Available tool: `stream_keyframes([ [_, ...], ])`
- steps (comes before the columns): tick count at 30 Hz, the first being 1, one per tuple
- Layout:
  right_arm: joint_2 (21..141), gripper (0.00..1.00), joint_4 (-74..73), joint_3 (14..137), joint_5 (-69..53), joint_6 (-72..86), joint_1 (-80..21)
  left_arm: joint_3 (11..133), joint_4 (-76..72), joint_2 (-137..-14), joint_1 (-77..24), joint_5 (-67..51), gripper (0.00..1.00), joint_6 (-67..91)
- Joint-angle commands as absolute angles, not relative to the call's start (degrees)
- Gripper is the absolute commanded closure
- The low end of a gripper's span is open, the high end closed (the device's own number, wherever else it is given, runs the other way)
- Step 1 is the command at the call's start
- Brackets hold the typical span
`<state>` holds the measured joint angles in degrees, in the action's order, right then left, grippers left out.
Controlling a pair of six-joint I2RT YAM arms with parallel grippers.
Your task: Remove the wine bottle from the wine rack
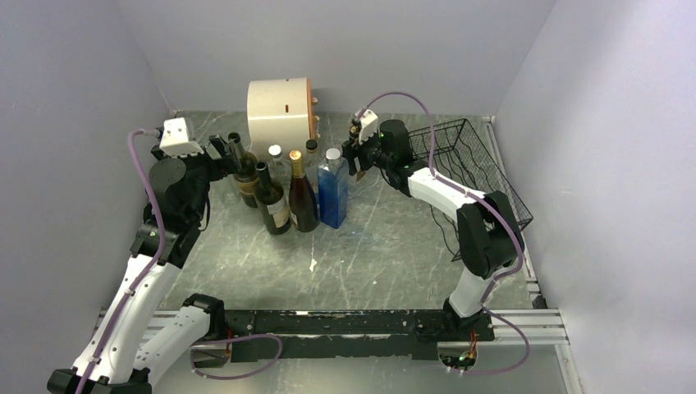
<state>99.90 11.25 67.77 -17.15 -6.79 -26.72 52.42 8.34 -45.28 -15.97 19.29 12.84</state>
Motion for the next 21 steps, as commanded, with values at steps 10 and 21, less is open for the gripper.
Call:
stream_keyframes([
  [10,95.42,0.09,12.99,71.04,-15.62,-8.88,-26.72,52.57,6.55,-45.09,-16.19,19.78,0.07,12.57],
  [21,91.26,0.04,8.01,76.16,-11.73,-11.94,-25.88,52.47,6.44,-45.02,-16.13,19.90,0.07,12.57],
])
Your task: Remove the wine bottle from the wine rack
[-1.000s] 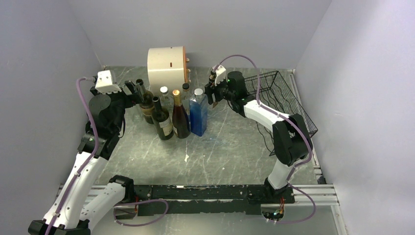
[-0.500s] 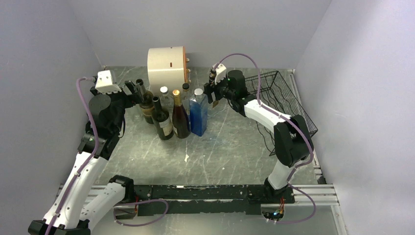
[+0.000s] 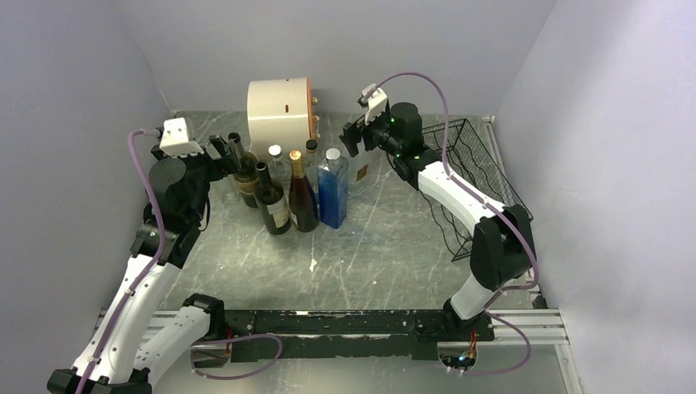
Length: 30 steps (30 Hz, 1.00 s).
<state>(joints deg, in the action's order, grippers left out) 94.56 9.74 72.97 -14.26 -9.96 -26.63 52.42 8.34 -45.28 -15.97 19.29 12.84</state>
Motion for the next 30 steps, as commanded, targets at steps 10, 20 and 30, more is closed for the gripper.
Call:
stream_keyframes([
  [10,81.88,0.00,3.66,78.39,-6.39,-14.41,-24.97,52.30,6.28,-45.18,-16.17,20.30,0.07,12.37],
  [20,59.51,0.00,4.73,66.02,-1.97,-10.69,-25.10,53.18,5.89,-44.69,-16.17,22.31,0.07,12.01],
  [30,40.65,0.00,-1.87,66.55,-12.34,1.50,-25.06,74.09,17.66,-45.61,-16.17,13.10,0.07,15.30],
])
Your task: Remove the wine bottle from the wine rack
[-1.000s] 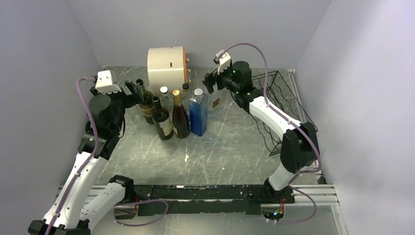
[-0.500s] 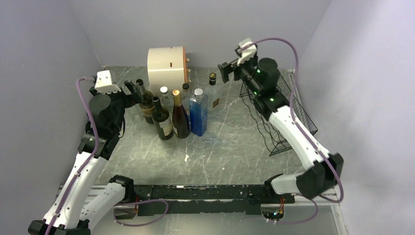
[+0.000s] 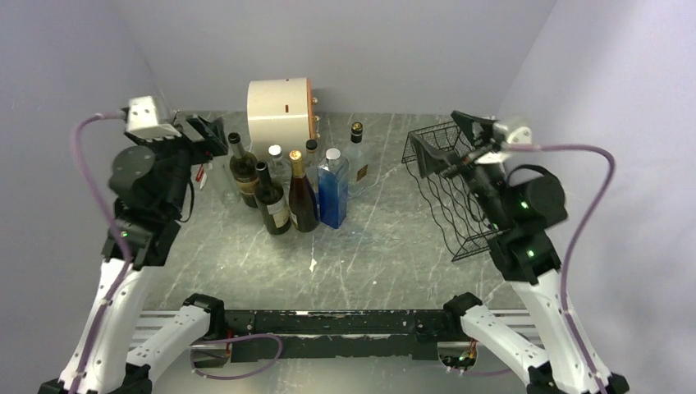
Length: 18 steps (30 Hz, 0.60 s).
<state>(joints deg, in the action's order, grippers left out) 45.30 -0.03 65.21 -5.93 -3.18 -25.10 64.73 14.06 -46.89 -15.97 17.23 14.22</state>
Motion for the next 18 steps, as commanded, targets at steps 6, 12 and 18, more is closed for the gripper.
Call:
stream_keyframes([
  [6,35.31,0.00,-1.32,67.12,1.48,13.59,-25.05,79.69,18.71,-42.46,-16.17,10.53,0.07,15.12],
  [12,34.84,0.00,-6.01,69.47,10.57,19.64,-25.05,79.85,17.62,-40.96,-16.23,9.09,0.07,12.72],
  [18,35.21,0.00,-7.17,68.26,12.34,21.53,-25.05,79.64,17.36,-40.68,-16.21,8.76,0.07,12.12],
])
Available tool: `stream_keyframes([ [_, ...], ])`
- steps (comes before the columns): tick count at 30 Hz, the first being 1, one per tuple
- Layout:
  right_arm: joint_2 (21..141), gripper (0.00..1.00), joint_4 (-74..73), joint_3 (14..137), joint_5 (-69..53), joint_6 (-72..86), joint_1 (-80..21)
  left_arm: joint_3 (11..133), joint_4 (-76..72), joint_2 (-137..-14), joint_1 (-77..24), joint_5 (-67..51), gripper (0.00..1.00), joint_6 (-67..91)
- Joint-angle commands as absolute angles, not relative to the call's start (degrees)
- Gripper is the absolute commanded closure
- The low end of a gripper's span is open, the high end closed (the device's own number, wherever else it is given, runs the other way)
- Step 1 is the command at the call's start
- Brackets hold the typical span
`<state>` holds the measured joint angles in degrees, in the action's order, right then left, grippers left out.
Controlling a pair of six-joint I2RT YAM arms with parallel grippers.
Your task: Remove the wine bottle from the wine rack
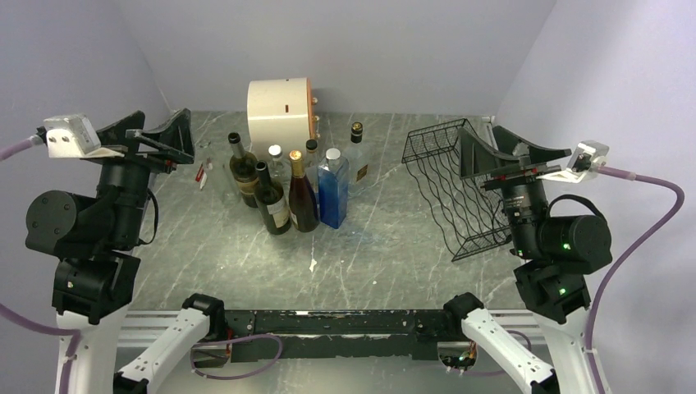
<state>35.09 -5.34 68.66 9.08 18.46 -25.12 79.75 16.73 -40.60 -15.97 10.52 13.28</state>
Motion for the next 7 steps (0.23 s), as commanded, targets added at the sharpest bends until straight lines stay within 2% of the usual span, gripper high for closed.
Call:
stream_keyframes([
  [1,35.19,0.00,-7.16,67.98,12.65,21.82,-25.09,79.63,17.52,-40.72,-16.20,8.86,0.07,12.13],
  [4,34.21,0.00,-4.98,66.03,10.42,19.93,-25.05,79.63,18.34,-40.75,-16.24,8.75,0.07,12.45],
  [7,34.87,0.00,-7.06,66.87,14.37,22.43,-24.95,79.32,18.37,-40.38,-16.20,8.61,0.07,12.89],
])
